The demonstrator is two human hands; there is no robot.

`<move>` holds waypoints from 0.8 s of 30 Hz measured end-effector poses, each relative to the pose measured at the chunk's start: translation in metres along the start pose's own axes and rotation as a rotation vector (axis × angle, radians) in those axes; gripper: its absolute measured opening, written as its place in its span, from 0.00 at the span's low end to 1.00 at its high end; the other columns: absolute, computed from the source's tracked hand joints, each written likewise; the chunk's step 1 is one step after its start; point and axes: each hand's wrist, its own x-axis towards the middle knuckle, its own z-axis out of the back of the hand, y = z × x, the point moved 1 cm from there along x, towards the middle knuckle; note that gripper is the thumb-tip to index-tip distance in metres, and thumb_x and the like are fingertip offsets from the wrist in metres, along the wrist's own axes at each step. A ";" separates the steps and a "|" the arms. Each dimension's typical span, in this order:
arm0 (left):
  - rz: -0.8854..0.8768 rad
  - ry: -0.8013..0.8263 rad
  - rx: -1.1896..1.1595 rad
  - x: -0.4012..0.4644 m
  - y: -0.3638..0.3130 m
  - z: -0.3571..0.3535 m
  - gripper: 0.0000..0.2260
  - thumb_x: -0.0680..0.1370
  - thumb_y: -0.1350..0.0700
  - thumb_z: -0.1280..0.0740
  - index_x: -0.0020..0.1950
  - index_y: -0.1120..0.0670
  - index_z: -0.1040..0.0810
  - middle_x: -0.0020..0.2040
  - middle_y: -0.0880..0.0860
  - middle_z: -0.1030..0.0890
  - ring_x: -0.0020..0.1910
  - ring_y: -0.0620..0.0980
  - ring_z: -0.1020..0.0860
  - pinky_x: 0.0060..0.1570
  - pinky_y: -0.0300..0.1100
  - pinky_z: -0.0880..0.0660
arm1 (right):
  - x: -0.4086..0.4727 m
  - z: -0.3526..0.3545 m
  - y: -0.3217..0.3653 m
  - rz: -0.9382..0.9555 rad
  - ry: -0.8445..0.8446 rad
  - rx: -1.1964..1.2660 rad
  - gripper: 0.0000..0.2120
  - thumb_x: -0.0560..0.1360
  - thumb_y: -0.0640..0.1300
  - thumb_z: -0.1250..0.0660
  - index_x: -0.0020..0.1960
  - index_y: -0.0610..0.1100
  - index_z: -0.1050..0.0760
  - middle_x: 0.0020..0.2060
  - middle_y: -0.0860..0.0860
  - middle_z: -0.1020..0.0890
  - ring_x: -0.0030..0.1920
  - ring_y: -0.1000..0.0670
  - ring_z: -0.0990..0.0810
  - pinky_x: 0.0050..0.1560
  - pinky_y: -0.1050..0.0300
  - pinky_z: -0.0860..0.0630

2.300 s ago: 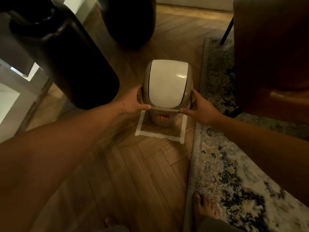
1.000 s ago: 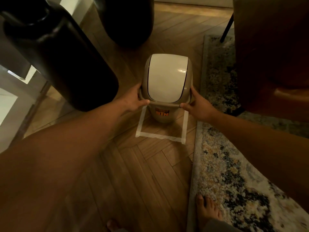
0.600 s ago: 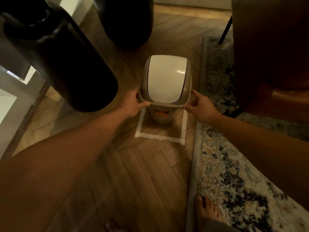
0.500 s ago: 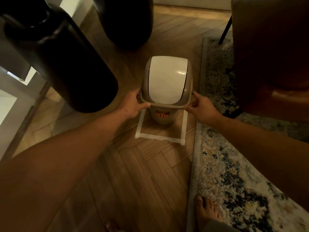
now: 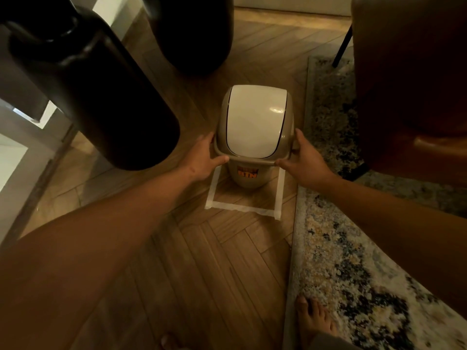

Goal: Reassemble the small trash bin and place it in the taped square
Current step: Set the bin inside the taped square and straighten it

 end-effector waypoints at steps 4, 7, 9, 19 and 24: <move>-0.023 -0.015 -0.014 0.001 0.000 -0.002 0.34 0.74 0.48 0.24 0.77 0.49 0.33 0.69 0.54 0.27 0.65 0.53 0.25 0.63 0.47 0.27 | 0.003 -0.002 0.004 -0.014 -0.032 -0.061 0.32 0.73 0.43 0.23 0.73 0.48 0.31 0.65 0.48 0.20 0.60 0.47 0.19 0.62 0.44 0.21; -0.018 0.015 -0.011 0.002 -0.001 -0.001 0.34 0.74 0.47 0.24 0.77 0.49 0.33 0.70 0.54 0.27 0.65 0.53 0.25 0.65 0.50 0.26 | 0.002 -0.002 0.002 -0.037 -0.053 -0.095 0.28 0.73 0.43 0.24 0.71 0.45 0.28 0.62 0.46 0.19 0.57 0.45 0.17 0.60 0.44 0.20; -0.021 0.022 -0.008 0.002 -0.002 -0.001 0.34 0.74 0.47 0.24 0.77 0.49 0.33 0.70 0.54 0.27 0.66 0.53 0.25 0.66 0.51 0.26 | 0.001 -0.001 0.001 -0.047 -0.049 -0.104 0.26 0.74 0.43 0.24 0.69 0.44 0.27 0.62 0.45 0.19 0.57 0.44 0.17 0.59 0.45 0.19; -0.028 0.028 -0.029 0.002 -0.002 0.000 0.34 0.75 0.49 0.25 0.78 0.49 0.34 0.71 0.55 0.28 0.66 0.52 0.25 0.65 0.47 0.28 | 0.001 -0.006 0.003 0.039 -0.033 -0.196 0.35 0.73 0.45 0.23 0.76 0.44 0.31 0.72 0.47 0.31 0.69 0.45 0.26 0.70 0.49 0.28; -0.031 0.041 -0.044 0.001 -0.004 0.000 0.33 0.75 0.51 0.25 0.78 0.50 0.34 0.70 0.54 0.26 0.66 0.52 0.25 0.65 0.45 0.29 | -0.002 -0.007 0.003 0.067 -0.027 -0.170 0.35 0.73 0.44 0.23 0.77 0.45 0.32 0.72 0.49 0.30 0.69 0.46 0.26 0.70 0.49 0.27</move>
